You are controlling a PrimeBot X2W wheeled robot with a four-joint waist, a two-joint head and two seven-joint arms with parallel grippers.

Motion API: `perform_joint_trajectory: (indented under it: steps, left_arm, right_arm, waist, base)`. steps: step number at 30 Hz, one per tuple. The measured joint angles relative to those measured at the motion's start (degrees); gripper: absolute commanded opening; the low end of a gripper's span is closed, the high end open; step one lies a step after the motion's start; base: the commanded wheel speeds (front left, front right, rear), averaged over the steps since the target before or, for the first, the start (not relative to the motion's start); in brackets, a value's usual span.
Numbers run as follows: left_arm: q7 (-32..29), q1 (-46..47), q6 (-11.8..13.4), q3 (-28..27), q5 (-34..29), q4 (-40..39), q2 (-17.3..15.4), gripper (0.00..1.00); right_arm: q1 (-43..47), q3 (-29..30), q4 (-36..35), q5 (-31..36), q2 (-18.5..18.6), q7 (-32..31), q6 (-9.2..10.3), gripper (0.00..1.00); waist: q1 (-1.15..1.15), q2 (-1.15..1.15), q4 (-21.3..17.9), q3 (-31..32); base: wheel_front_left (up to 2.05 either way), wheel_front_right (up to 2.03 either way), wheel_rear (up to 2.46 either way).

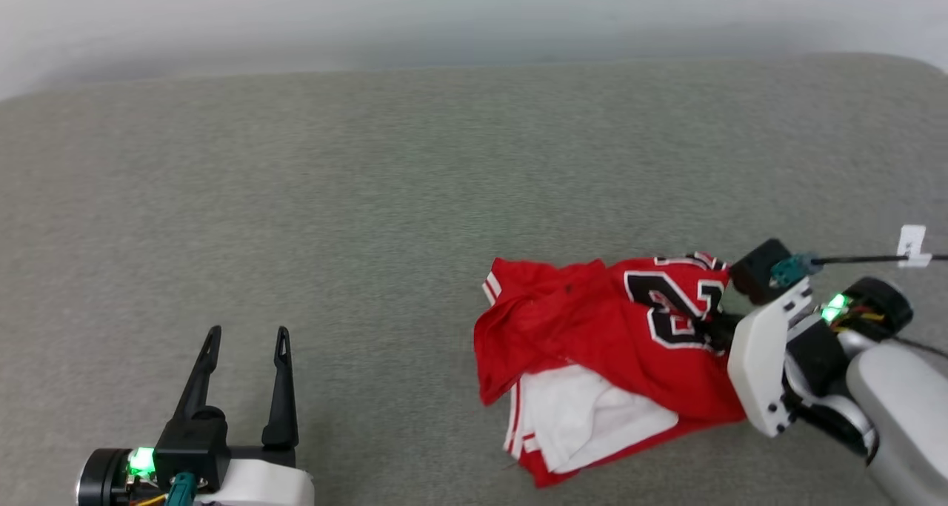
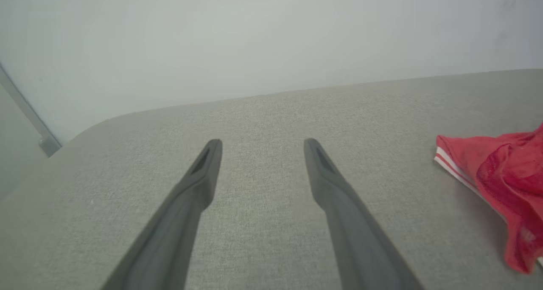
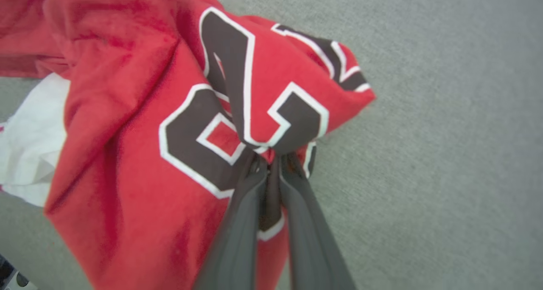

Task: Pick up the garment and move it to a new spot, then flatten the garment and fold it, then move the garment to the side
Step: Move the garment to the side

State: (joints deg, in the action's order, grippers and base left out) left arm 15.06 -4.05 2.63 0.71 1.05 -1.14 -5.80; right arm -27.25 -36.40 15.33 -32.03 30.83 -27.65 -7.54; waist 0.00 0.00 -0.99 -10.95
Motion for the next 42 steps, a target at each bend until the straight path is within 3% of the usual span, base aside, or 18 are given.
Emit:
perform_joint_trajectory:
  steps: [3,9,15,31,42]
  left_arm:
    - [0.0,1.08,-0.14,-0.13,-0.37,-0.45,-0.75,1.0]
    - [0.0,2.01,-0.23,-0.31,-0.49,-1.2,-1.33,1.0]
    - [0.0,3.48,-0.58,-0.51,-0.82,-2.44,-2.65,1.0]
    - [0.0,8.47,-1.2,-2.7,-0.31,-7.17,-5.7,1.0]
    - [0.0,10.18,-1.12,-2.87,-0.31,-9.0,-5.8,1.0]
  right_arm:
    - [-2.56,1.62,-0.59,1.94,1.38,0.9,0.0,0.0]
    - [-5.91,3.86,-0.74,3.24,3.41,0.93,0.0,0.0]
    - [-10.33,7.33,0.35,6.22,7.0,1.4,0.0,0.0]
    - [-17.86,22.7,10.8,14.02,14.06,2.23,0.0,0.0]
    - [-21.16,34.94,16.64,20.97,12.49,1.33,0.0,0.0]
  waist:
    - [0.0,0.0,-3.9,-0.75]
    - [0.0,0.0,-8.06,-2.37]
    - [0.0,0.0,-10.16,-6.33]
    - [0.01,0.0,-9.16,-19.13]
    - [0.0,0.0,-6.58,-23.19]
  base:
    - [0.0,0.0,0.0]
    - [0.0,0.0,0.0]
    - [0.0,0.0,0.0]
    - [0.0,0.0,0.0]
    - [0.0,0.0,0.0]
